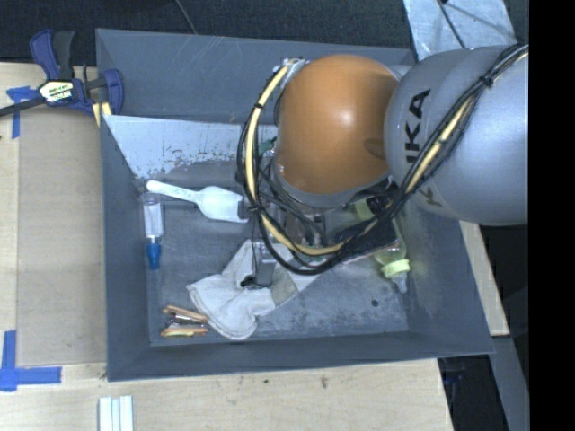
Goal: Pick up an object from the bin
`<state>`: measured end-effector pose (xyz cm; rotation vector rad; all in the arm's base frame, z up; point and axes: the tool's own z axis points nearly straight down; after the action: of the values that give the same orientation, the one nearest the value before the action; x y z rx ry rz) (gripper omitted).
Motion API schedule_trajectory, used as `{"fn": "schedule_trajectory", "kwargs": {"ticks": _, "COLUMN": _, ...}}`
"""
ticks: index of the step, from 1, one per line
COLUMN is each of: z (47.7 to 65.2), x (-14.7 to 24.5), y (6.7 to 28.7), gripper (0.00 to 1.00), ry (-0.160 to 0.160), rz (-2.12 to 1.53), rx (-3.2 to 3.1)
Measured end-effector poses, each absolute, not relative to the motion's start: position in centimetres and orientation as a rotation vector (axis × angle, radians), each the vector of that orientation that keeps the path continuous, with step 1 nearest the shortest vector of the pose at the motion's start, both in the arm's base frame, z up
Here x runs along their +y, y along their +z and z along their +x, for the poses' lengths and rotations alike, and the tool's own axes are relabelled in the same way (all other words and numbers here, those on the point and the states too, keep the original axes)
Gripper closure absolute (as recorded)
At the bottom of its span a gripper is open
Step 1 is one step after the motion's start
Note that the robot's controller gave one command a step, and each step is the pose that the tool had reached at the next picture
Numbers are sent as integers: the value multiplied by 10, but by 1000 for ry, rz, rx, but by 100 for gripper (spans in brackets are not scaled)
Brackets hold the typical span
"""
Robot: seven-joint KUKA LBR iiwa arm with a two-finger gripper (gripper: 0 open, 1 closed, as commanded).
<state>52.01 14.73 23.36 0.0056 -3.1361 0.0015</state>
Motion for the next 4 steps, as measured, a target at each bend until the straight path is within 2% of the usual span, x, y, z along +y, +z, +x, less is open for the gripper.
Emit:
{"fn": "schedule_trajectory", "kwargs": {"ticks": 1, "z": 522, "x": 147, "y": 238, "gripper": 0, "ry": -2, "rz": 0, "rx": -3145}}
{"fn": "schedule_trajectory", "kwargs": {"ticks": 2, "z": 530, "x": 142, "y": 193, "gripper": 0, "ry": -1, "rz": 235, "rx": -3138}}
{"fn": "schedule_trajectory", "kwargs": {"ticks": 4, "z": 569, "x": 126, "y": 129, "gripper": 0, "ry": 0, "rz": 845, "rx": -3032}}
